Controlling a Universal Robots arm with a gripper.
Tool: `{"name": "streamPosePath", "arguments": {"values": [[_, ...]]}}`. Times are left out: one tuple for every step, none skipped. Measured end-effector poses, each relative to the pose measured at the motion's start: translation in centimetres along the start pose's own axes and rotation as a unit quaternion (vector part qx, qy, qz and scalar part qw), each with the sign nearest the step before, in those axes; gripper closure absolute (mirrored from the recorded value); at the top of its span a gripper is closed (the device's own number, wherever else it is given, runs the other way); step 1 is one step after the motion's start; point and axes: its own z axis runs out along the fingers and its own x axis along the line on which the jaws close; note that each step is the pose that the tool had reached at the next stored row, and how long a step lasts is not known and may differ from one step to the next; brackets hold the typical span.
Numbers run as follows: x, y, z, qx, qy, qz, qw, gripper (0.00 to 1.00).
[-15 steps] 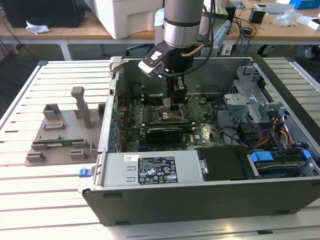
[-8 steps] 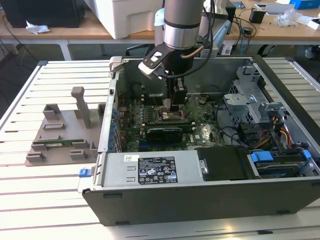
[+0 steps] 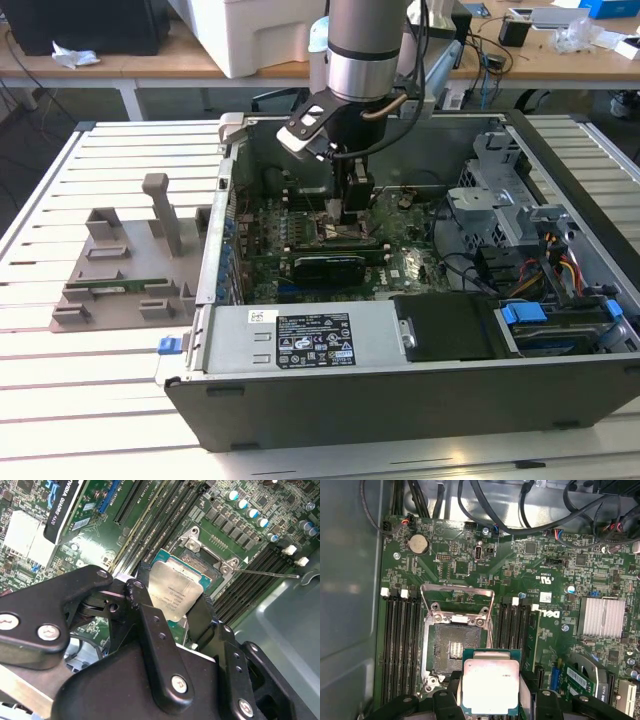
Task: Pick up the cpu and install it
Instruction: 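Place the cpu into insertion slot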
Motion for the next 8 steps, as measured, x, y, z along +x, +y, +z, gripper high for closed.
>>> {"name": "streamPosePath", "arguments": {"values": [[0.0, 0.0, 0.04, 0.0, 0.0, 0.0, 1.0, 0.46], [0.0, 0.0, 0.08, 0.0, 0.0, 0.0, 1.0, 0.46], [0.0, 0.01, 0.12, -0.0001, 0.0, 0.0, 1.0, 0.46], [0.01, 0.01, 0.18, 0.0, 0.0, 0.0, 1.0, 0.46], [0.01, 0.01, 0.23, 0.0, 0.0, 0.0, 1.0, 0.46], [0.01, 0.01, 0.26, 0.0, 0.0, 0.0, 1.0, 0.46], [0.01, 0.01, 0.33, 0.0, 0.0, 0.0, 1.0, 0.46], [0.01, 0.01, 0.37, 0.0, 0.0, 0.0, 1.0, 0.46]]}}
